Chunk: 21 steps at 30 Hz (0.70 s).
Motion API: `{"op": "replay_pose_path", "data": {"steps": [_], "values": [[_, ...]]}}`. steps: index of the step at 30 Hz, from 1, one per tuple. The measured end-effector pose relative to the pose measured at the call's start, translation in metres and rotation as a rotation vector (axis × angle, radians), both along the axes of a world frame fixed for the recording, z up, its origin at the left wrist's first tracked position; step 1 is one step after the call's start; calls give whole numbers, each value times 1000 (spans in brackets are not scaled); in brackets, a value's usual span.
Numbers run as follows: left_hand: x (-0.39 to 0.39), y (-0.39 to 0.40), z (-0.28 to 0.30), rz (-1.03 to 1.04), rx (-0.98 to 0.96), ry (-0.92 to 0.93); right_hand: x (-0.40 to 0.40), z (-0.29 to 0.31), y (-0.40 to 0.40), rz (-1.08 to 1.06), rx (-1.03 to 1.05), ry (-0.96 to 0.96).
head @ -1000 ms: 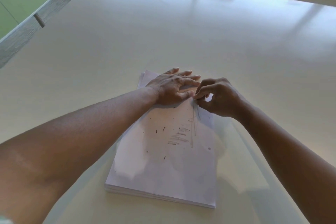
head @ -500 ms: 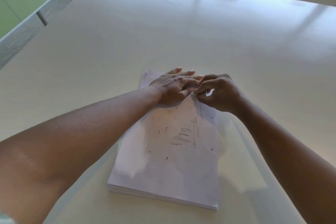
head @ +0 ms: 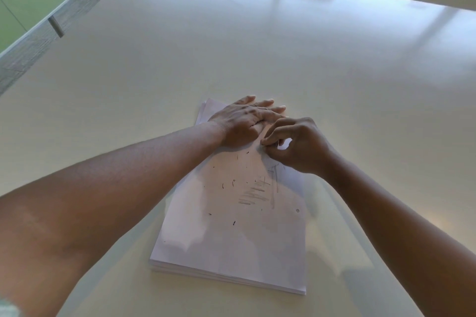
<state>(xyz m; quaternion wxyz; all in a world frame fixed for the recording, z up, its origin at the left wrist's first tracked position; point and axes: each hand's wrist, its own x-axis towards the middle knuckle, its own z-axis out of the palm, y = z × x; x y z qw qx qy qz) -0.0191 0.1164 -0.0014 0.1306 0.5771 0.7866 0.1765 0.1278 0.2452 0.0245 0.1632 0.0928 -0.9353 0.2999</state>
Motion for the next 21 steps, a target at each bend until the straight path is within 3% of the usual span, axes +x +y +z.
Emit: {"op": "replay_pose_path", "data": {"steps": [3,5,9,16,21], "values": [[1,-1,1,-4,-7,0,4,5,3,69,3,-98],[2,-2,1,-2,-6,14,2,6,13,-5,4,-104],[3,-2,0,-4,-20,46,0,3,25,-187,7,-68],[2,-1,1,0,-35,16,6,-6,-6,-8,10,20],[3,-2,5,61,-26,-65,-2,-8,-7,-153,-34,101]]}}
